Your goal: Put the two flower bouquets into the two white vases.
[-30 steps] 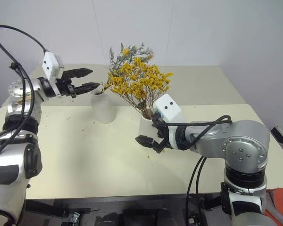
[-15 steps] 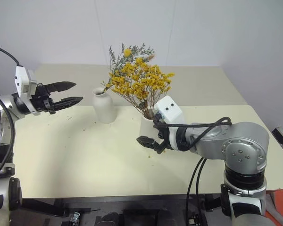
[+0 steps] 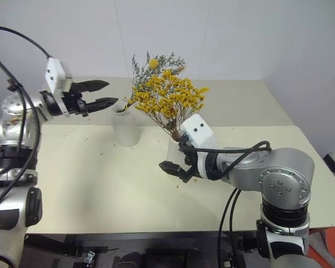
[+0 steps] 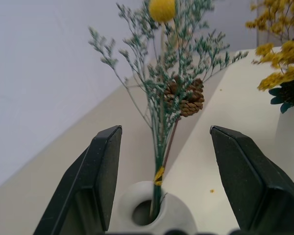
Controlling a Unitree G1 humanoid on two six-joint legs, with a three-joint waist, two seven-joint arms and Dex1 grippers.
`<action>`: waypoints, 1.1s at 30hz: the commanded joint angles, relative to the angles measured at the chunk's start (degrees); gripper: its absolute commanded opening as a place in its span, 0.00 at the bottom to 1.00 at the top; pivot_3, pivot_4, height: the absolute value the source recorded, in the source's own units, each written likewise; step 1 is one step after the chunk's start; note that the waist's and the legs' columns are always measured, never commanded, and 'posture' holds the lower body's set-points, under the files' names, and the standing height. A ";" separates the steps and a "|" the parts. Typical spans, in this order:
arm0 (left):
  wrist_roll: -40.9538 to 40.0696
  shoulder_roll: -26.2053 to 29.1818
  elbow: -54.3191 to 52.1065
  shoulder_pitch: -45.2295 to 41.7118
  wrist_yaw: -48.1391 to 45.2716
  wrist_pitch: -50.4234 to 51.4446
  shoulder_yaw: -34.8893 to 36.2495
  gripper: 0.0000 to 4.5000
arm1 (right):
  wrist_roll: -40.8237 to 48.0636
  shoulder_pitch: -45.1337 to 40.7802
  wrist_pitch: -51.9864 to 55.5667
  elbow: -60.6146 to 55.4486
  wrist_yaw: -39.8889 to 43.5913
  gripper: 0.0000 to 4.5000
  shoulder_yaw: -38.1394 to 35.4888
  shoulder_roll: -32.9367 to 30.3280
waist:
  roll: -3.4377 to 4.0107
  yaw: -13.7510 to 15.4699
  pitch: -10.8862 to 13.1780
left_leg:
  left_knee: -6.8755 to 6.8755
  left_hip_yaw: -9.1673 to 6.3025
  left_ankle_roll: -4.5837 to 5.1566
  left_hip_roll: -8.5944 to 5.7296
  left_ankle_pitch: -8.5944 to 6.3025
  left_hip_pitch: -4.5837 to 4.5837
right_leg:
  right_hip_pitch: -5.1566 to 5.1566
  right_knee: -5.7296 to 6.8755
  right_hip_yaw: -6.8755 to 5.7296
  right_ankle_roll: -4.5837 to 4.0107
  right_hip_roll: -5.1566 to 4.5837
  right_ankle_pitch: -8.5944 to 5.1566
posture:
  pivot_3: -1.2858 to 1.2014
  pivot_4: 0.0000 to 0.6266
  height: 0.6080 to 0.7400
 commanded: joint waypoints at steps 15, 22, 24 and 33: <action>-11.39 8.90 -20.03 19.00 -7.96 5.70 9.09 0.69 | 1.01 6.38 -1.30 -8.54 1.68 1.00 -9.00 -5.04 | 0.01 -1.13 0.00 | -0.06 0.01 0.00 0.06 0.00 -0.01 | -0.06 -0.01 0.03 -0.01 -0.01 0.00 | 0.52 0.24 1.00; -15.86 12.18 -28.79 28.04 -7.23 11.39 12.93 0.69 | 5.39 11.40 -5.19 -7.74 10.50 1.00 -17.99 -18.65 | 0.01 0.16 0.00 | -0.06 0.02 0.00 0.05 0.00 0.09 | 0.11 -0.14 0.00 0.12 -0.05 -0.10 | 0.52 0.24 1.00; -17.03 12.35 -30.72 29.57 -7.00 12.49 13.47 0.69 | 4.91 13.68 -6.66 -7.22 13.90 1.00 -19.93 -23.08 | 0.01 0.45 0.00 | -0.07 0.04 0.00 0.07 0.00 0.11 | 0.12 -0.17 0.01 0.14 -0.03 -0.16 | 0.52 0.24 1.00; -19.96 11.88 -35.11 32.29 -3.04 16.58 14.64 0.69 | -1.99 23.05 -16.45 -5.64 24.12 1.00 -23.57 -34.13 | 0.00 0.39 0.00 | -0.09 0.17 0.00 0.09 0.00 0.24 | 0.17 -0.18 0.09 0.29 -0.02 -0.31 | 0.52 0.24 1.00</action>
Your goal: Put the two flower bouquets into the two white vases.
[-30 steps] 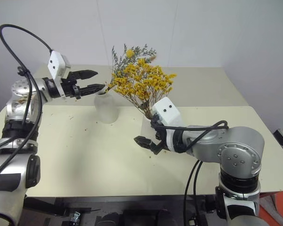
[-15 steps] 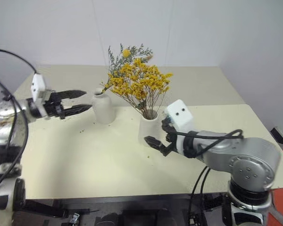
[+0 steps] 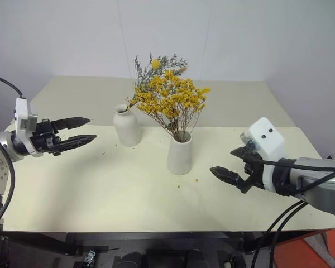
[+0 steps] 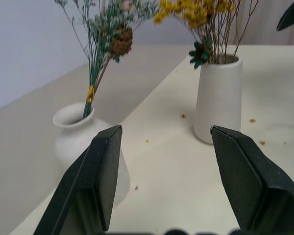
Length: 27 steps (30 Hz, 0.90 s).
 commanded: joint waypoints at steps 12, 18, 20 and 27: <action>-2.43 2.20 -2.81 -2.39 1.31 3.50 0.52 0.69 | -3.65 5.97 -9.24 -2.14 4.45 1.00 -5.66 -2.07 | 0.00 0.28 0.00 | -0.02 0.02 0.00 0.00 0.00 0.01 | 0.02 -0.02 -0.01 -0.03 0.01 -0.04 | 0.52 0.24 1.00; -2.37 1.89 -3.00 -2.92 1.75 3.63 0.04 0.69 | -4.08 7.41 -10.75 -2.39 4.15 1.00 -6.06 -1.97 | 0.00 0.13 0.00 | -0.02 0.03 0.00 0.01 0.00 0.02 | 0.02 -0.02 0.00 -0.03 0.01 -0.04 | 0.52 0.24 1.00; -2.56 1.77 -3.26 -2.96 1.89 3.73 0.00 0.69 | -4.04 7.82 -11.12 -2.44 4.20 1.00 -6.21 -2.06 | 0.00 0.10 0.00 | -0.02 0.03 0.00 0.01 0.00 0.02 | 0.02 -0.03 0.01 -0.04 0.01 -0.04 | 0.52 0.24 1.00; -2.57 1.32 -3.74 -3.17 2.27 3.70 -0.40 0.69 | -4.11 8.53 -11.96 -2.19 4.76 1.00 -6.38 -2.54 | 0.00 0.21 0.00 | -0.02 0.03 0.00 0.00 0.00 0.02 | 0.03 -0.03 0.00 -0.05 0.01 -0.05 | 0.52 0.24 1.00</action>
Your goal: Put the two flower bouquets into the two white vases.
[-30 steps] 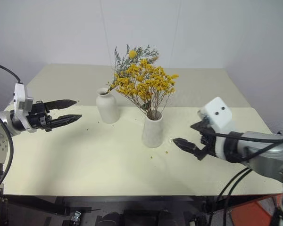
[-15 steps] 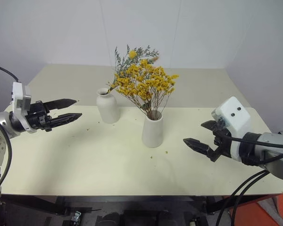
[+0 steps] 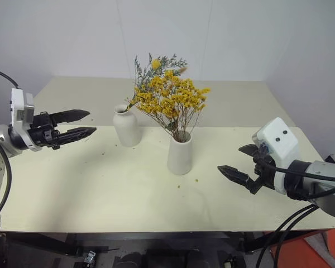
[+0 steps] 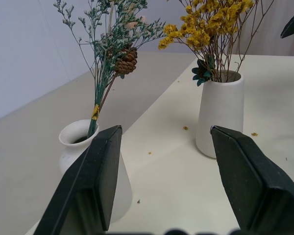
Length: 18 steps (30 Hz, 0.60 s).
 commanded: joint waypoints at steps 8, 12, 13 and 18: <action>-1.35 -0.67 -3.18 -0.26 0.92 0.70 0.34 0.69 | -0.38 0.80 -2.15 -0.16 1.60 1.00 -3.03 -2.07 | 0.00 -0.03 0.00 | 0.00 0.00 0.00 0.01 0.00 0.00 | 0.01 0.00 0.00 0.00 0.01 0.00 | 0.52 0.24 1.00; -1.35 -0.83 -3.26 -0.50 1.16 0.82 0.31 0.69 | -0.87 0.85 -2.38 0.14 2.02 1.00 -2.98 -2.44 | 0.00 0.00 0.00 | 0.00 0.00 0.00 0.00 0.00 0.00 | 0.00 0.00 0.00 0.00 0.00 0.00 | 0.52 0.24 1.00; -1.37 -0.92 -3.28 -0.56 1.26 0.80 0.29 0.69 | -0.98 0.77 -2.42 0.11 2.04 1.00 -2.92 -2.50 | 0.00 0.01 0.00 | 0.00 0.00 0.00 0.00 0.00 0.00 | 0.01 0.00 0.00 0.00 0.00 -0.01 | 0.52 0.24 1.00; -1.21 -1.33 -3.19 -0.64 1.36 0.44 0.09 0.69 | -0.94 0.27 -2.53 -0.03 1.80 1.00 -2.78 -2.49 | 0.00 0.01 0.00 | 0.00 0.00 0.00 0.00 0.00 0.00 | 0.01 0.00 0.00 0.00 0.00 -0.01 | 0.52 0.24 1.00</action>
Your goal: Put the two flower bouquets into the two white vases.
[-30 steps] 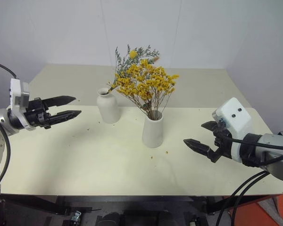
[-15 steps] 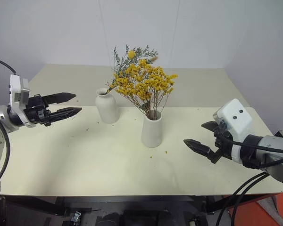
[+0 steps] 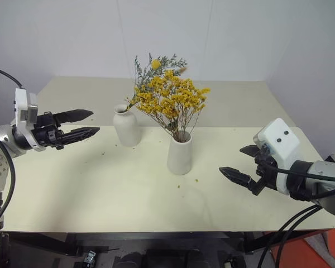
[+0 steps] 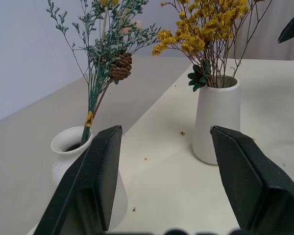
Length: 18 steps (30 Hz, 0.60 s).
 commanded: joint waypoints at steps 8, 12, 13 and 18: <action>-0.71 0.28 -0.76 -1.85 -0.08 -0.30 0.26 0.69 | 0.21 -1.07 -2.86 -0.59 -1.69 1.00 -2.02 0.68 | 0.00 0.00 0.00 | 0.00 0.00 0.00 0.00 0.00 0.00 | 0.00 0.00 0.00 0.00 0.00 0.00 | 0.52 0.24 1.00; -0.79 0.80 -0.99 -1.56 -0.51 -0.07 0.46 0.69 | -0.27 -0.50 -3.85 -1.32 -2.36 1.00 -1.59 1.91 | 0.00 -0.02 0.00 | 0.00 0.00 0.00 0.00 0.00 0.00 | 0.01 0.00 0.00 -0.01 0.00 0.00 | 0.52 0.24 1.00; -0.84 1.00 -0.88 -1.54 -0.71 -0.05 0.61 0.69 | -0.45 -0.30 -4.20 -1.45 -2.42 1.00 -1.50 2.18 | 0.00 -0.02 0.00 | 0.00 0.00 0.00 0.00 0.00 0.00 | 0.01 0.00 0.00 0.00 0.00 0.00 | 0.52 0.24 1.00; -0.72 1.93 -0.61 -2.26 -1.33 0.35 0.43 0.69 | -1.13 0.98 -5.78 -1.61 -2.15 1.00 -1.75 3.38 | 0.00 -0.01 0.00 | 0.00 0.00 0.00 0.00 0.00 0.00 | 0.01 0.00 0.00 -0.01 0.00 0.00 | 0.52 0.24 1.00</action>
